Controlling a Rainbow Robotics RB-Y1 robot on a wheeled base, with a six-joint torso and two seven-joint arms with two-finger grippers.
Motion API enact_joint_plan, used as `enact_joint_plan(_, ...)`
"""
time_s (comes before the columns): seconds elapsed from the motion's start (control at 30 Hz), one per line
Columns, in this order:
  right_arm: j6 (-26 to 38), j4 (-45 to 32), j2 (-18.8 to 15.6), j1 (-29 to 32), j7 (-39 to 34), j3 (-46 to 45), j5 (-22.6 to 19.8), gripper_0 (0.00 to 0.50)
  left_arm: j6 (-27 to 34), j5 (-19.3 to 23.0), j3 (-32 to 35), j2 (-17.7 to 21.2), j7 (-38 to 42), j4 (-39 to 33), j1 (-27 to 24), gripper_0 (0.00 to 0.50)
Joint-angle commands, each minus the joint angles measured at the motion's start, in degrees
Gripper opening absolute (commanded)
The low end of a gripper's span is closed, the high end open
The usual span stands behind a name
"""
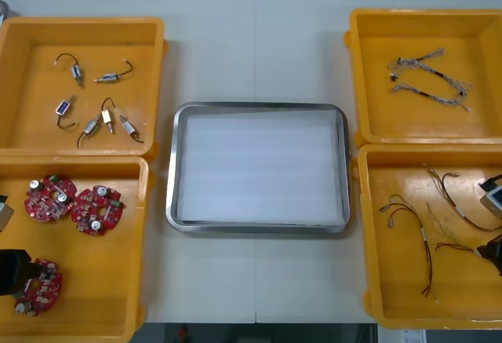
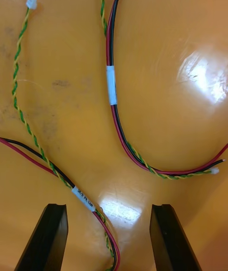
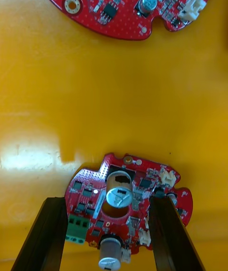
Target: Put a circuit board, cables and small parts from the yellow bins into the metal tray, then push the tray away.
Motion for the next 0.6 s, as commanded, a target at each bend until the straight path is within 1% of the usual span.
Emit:
enact_joint_plan(0.03,-3.0,1.3,-3.2,1.9,3.1,2.9,0.8,0.500,-1.8,-1.1,-2.4,2.2,-4.9,1.1,-1.7,0.500)
enact_joint_plan(0.27,-4.0,1.9,-3.8,2.6,4.3,3.9,0.4,0.500,-2.1,-1.7,-3.4,2.2,-4.6,1.3,-1.8,0.500)
enact_joint_plan(0.5,-8.7,4.0,-4.9,3.0,5.4,6.5,-0.3,0.500,-2.9,-2.3,-4.2,2.4,-4.5,2.1,-2.0,0.500)
enact_joint_plan(0.6,-9.4,4.6,-4.9,3.0,5.6,6.8,-0.7,0.500,-2.9,-2.5,-4.4,2.4,-4.5,2.1,-2.0,0.500)
